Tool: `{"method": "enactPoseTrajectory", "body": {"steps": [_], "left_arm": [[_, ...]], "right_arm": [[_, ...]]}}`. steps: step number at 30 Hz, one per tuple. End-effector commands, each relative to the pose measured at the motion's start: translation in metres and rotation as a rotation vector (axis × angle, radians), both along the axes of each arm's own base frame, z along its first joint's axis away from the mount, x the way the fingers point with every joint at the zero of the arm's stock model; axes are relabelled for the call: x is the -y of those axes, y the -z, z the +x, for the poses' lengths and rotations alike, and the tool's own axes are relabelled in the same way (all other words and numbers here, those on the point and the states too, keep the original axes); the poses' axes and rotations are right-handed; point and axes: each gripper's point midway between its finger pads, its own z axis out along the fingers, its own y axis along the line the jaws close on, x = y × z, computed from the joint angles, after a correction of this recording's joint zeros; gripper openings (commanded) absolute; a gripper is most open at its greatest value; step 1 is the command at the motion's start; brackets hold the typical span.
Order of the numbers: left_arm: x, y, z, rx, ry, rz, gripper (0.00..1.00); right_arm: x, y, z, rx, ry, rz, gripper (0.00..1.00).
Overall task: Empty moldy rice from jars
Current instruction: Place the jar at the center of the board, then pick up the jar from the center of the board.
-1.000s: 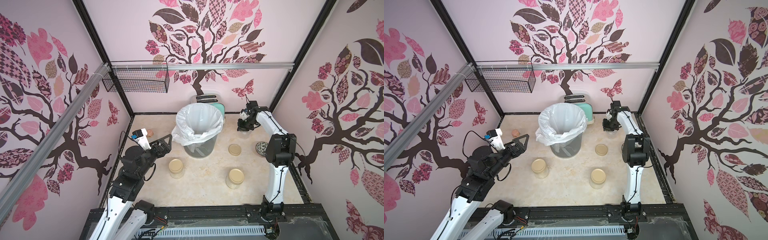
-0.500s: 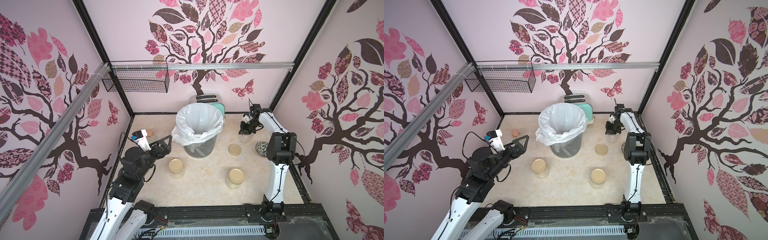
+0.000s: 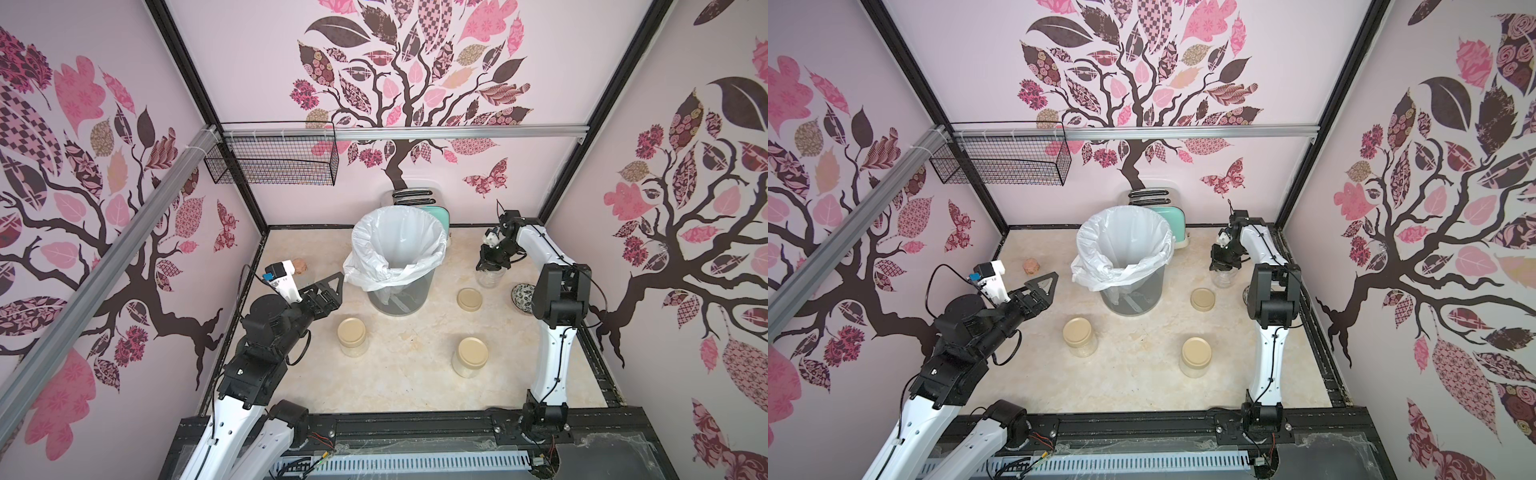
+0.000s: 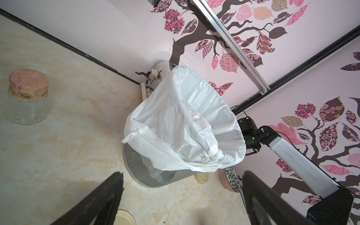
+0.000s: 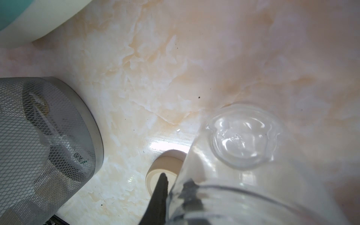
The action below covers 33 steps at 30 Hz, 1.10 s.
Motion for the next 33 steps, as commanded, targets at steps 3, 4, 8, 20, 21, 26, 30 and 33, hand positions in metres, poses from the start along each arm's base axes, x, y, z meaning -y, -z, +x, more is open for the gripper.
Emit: {"method": "enactPoseTrajectory", "body": {"steps": [3,4,8,20,21,26,30,33], "left_arm": [[0.002,0.0,-0.001,-0.002,0.016,0.0,0.98],[0.002,0.001,-0.001,-0.005,0.017,0.001,0.98],[0.004,0.004,0.001,-0.016,0.024,-0.003,0.98],[0.009,0.006,0.001,0.001,0.065,0.058,0.98],[0.01,0.007,0.001,0.006,0.072,0.069,0.98],[0.018,0.01,0.002,0.027,0.126,0.122,0.98],[0.028,0.014,-0.002,0.045,0.198,0.16,0.98],[0.034,0.017,-0.007,0.068,0.25,0.197,0.98]], "right_arm": [[0.005,-0.018,0.002,0.025,0.0,-0.015,0.25],[0.006,-0.024,0.004,0.039,-0.001,-0.02,0.29],[0.007,-0.04,0.009,0.075,0.001,-0.031,0.42],[0.029,-0.119,0.014,0.25,0.062,-0.156,1.0],[0.032,-0.127,0.012,0.267,0.072,-0.176,1.0],[0.029,-0.155,-0.003,0.345,0.073,-0.252,0.99],[0.008,-0.168,-0.026,0.415,0.05,-0.301,1.0],[-0.015,-0.172,-0.053,0.48,0.038,-0.282,0.99]]}}
